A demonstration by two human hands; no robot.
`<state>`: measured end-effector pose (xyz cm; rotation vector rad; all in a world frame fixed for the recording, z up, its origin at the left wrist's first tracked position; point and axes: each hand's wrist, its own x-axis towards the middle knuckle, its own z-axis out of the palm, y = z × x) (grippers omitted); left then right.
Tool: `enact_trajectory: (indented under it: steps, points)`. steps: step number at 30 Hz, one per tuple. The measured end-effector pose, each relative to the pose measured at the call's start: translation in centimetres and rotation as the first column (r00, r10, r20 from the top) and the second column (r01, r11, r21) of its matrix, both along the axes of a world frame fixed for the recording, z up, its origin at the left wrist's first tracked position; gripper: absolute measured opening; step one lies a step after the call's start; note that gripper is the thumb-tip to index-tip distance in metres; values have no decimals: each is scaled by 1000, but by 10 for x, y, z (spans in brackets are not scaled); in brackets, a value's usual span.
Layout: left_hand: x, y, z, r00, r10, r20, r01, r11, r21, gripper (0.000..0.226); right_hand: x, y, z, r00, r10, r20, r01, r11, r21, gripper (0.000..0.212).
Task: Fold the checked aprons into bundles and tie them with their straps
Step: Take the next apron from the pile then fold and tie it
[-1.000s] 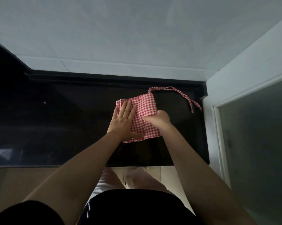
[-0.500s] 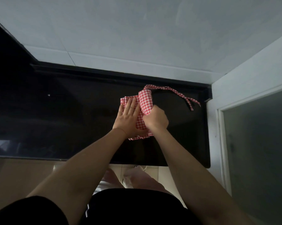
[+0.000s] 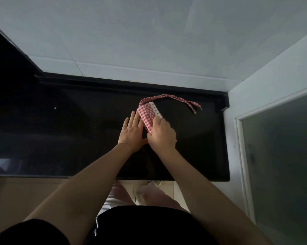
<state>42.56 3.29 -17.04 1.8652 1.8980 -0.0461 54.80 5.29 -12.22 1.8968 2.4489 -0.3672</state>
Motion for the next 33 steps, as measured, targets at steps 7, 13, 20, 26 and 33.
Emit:
enact_trajectory:
  steps: [7,13,20,26,33]
  points:
    - [-3,-7,6,918,237,319,-274,959,75,87,5,-2,-7,1000,25,2,-25,1000,16,43]
    - [12,15,38,280,773,570,-650,589,-480,44,9,2,-3,986,-28,-162,9,993,-116,39]
    - [13,24,28,148,889,434,-704,403,-585,28,41,19,6,948,-126,-293,-9,909,-417,17]
    - [16,34,33,-9,920,391,-633,297,-715,28,52,23,9,955,-136,-263,-17,862,-507,56]
    - [19,34,41,-139,907,399,-460,297,-836,50,64,28,8,928,-177,-328,-45,821,-569,70]
